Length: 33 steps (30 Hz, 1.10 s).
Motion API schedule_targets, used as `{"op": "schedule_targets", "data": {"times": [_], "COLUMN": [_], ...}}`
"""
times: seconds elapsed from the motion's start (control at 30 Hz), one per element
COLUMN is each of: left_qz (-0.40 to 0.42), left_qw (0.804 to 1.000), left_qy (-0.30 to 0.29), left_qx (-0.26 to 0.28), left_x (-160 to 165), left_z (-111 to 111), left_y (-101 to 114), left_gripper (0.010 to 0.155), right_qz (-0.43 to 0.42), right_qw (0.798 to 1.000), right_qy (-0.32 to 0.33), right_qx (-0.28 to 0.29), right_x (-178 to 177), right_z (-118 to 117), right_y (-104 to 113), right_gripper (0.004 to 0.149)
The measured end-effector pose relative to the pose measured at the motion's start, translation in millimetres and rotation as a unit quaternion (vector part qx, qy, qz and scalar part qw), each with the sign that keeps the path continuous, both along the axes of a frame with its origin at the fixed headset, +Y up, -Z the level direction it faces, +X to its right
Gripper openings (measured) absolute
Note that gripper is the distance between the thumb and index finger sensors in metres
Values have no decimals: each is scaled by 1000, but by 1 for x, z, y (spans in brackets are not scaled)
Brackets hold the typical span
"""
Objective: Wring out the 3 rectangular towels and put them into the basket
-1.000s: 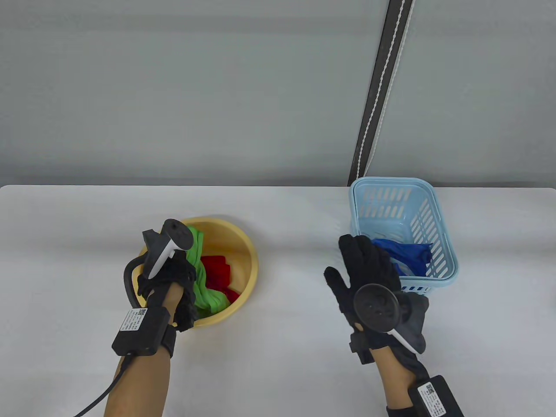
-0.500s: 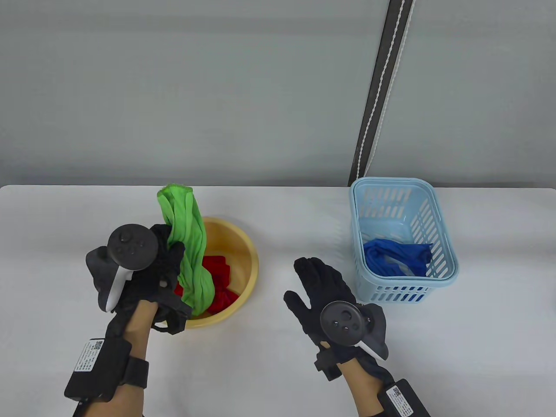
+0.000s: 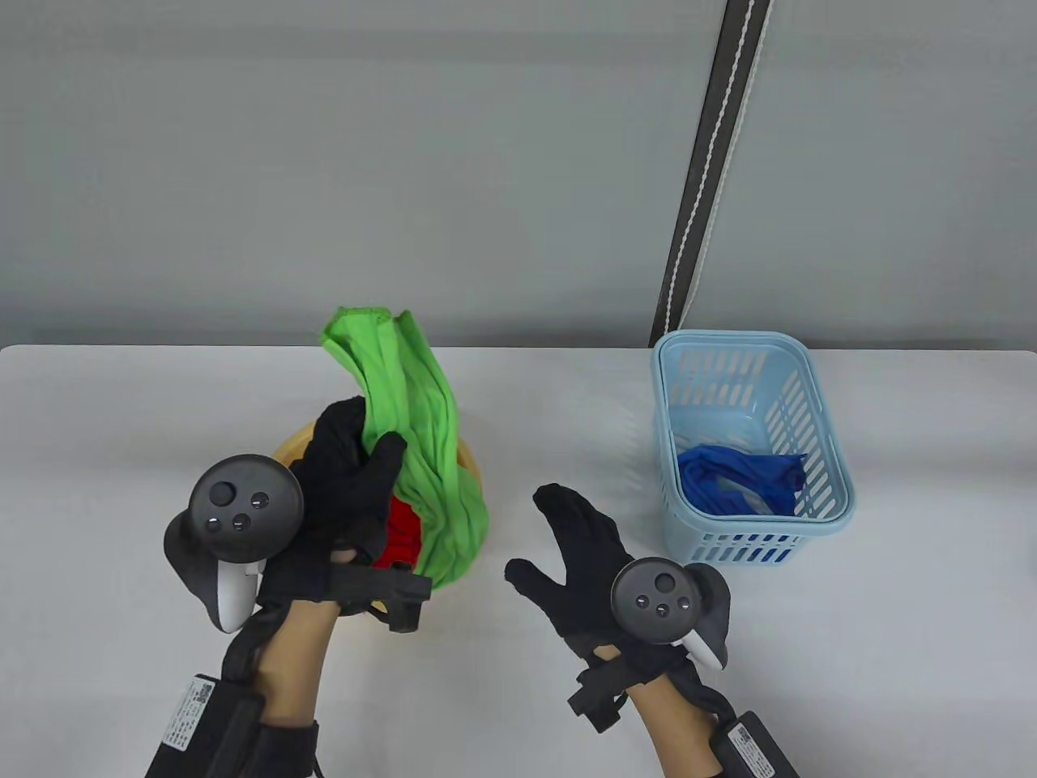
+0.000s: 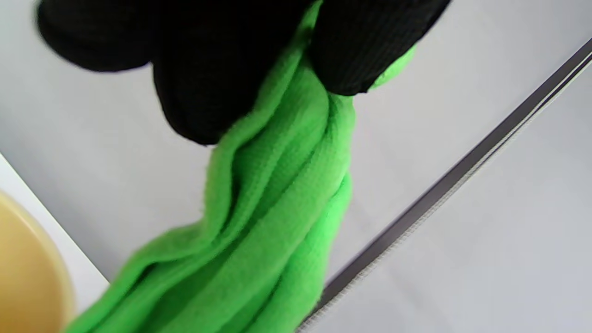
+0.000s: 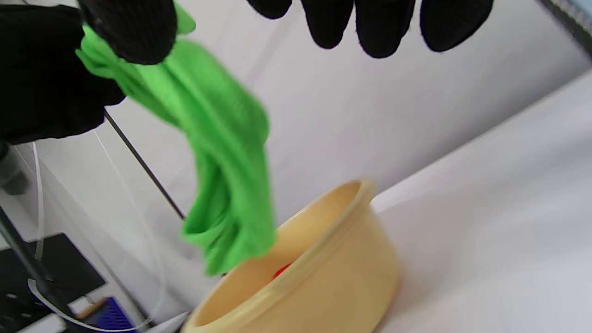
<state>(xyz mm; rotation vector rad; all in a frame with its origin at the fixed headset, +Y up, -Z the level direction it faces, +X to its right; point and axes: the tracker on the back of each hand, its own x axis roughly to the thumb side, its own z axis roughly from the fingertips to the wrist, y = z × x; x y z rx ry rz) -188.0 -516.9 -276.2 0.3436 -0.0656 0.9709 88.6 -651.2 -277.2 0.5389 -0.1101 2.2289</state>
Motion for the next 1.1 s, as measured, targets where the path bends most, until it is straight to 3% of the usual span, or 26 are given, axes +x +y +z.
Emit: {"op": "schedule_targets", "data": {"times": [0.17, 0.27, 0.37, 0.43, 0.5, 0.63, 0.8, 0.87, 0.97, 1.03, 1.1], "left_qz": [65, 116, 155, 178, 163, 25, -2, -10, -45, -77, -103], "left_qw": [997, 991, 986, 981, 985, 998, 996, 997, 999, 996, 985], "left_qy": [-49, -65, -66, -77, -62, -44, -38, -16, 10, -36, -122], "left_qx": [7, 4, 17, -13, -17, -31, -79, -71, -16, 29, 63], "left_x": [29, 38, 38, 34, 29, 21, 5, -2, -4, 6, 28], "left_z": [5, 6, 8, 9, 10, 15, 21, 25, 33, 37, 40], "left_y": [-20, -37, -57, -74, -87, -109, -129, -134, -134, -133, -131], "left_gripper": [49, 49, 50, 50, 51, 56, 58, 56, 50, 55, 72], "right_qz": [-104, -148, -172, -182, -189, -214, -218, -206, -172, -140, -112], "right_qw": [989, 980, 974, 971, 970, 962, 965, 969, 976, 978, 979], "right_qy": [43, 46, 40, 37, 36, 57, 24, 7, 0, -3, 2], "right_qx": [-92, -128, -139, -147, -147, -162, -145, -136, -137, -153, -168], "right_x": [1, 6, 13, 20, 27, 39, 59, 66, 72, 72, 67], "right_z": [-5, -9, -12, -15, -18, -21, -21, -20, -16, -14, -13], "right_y": [-8, -13, -13, -12, -10, -4, 7, 14, 24, 29, 31], "right_gripper": [100, 83, 54, 49, 49, 53, 50, 49, 50, 51, 51]}}
